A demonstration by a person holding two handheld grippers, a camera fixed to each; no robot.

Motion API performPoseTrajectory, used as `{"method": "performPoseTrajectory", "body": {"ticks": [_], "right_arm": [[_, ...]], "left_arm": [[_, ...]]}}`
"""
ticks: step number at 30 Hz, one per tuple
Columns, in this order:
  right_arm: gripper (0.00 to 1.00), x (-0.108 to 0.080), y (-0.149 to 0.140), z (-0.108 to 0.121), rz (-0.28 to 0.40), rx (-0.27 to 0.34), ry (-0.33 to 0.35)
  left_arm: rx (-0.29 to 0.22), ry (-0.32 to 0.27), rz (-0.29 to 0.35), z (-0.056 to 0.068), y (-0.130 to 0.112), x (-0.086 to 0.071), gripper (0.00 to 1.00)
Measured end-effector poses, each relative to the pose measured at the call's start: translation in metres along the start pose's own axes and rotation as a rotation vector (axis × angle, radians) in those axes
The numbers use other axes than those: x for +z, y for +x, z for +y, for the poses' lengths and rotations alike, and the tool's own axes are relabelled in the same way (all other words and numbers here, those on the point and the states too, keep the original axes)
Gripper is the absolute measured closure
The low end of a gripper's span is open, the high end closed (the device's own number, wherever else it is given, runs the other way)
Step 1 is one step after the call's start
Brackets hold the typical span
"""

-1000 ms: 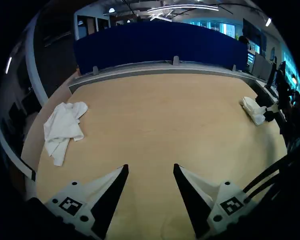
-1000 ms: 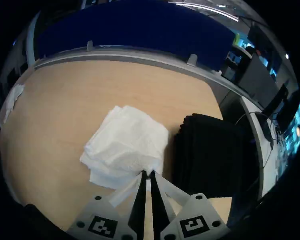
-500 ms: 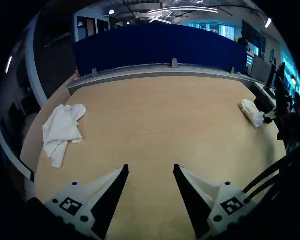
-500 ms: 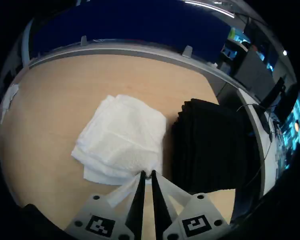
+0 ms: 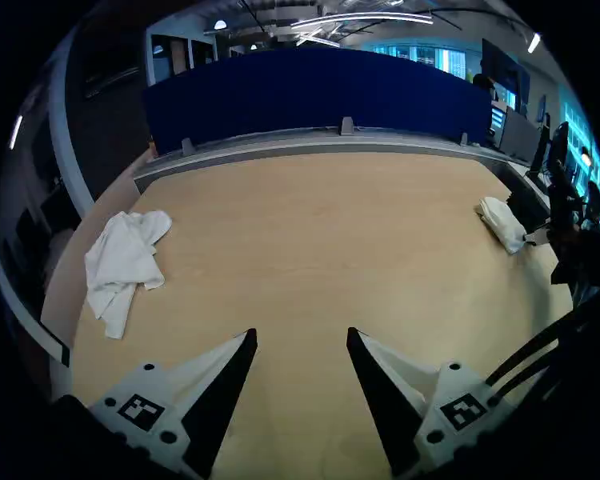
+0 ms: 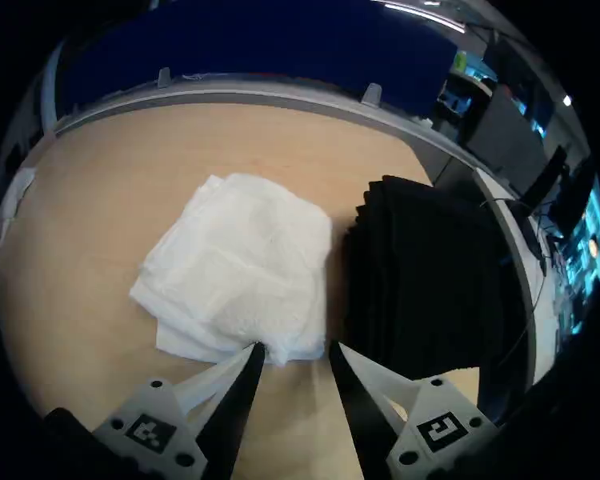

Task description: Fold towel

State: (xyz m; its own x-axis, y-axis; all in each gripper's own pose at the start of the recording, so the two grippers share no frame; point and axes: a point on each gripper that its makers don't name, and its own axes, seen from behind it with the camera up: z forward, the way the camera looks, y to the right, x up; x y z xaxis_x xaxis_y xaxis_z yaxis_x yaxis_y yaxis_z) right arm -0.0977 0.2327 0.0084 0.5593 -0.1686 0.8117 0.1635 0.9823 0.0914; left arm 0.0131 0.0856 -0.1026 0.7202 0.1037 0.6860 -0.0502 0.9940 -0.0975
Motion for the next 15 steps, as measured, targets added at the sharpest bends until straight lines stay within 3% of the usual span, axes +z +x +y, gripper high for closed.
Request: {"method": "performPoseTrajectory", "body": {"ticks": [4, 11, 15], "right_arm": [[0.39, 0.0029, -0.0032, -0.0017, -0.004, 0.01, 0.01], [0.7, 0.0045, -0.0024, -0.0033, 0.0, 0.034, 0.02], [0.77, 0.005, -0.0015, -0.0064, 0.005, 0.044, 0.028]], "left_arm": [[0.004, 0.0, -0.002, 0.0007, -0.0001, 0.0008, 0.17], [0.005, 0.0, -0.001, 0.0016, 0.0029, 0.0015, 0.17], [0.006, 0.001, 0.0, 0.0018, 0.0043, 0.0011, 0.17]]}}
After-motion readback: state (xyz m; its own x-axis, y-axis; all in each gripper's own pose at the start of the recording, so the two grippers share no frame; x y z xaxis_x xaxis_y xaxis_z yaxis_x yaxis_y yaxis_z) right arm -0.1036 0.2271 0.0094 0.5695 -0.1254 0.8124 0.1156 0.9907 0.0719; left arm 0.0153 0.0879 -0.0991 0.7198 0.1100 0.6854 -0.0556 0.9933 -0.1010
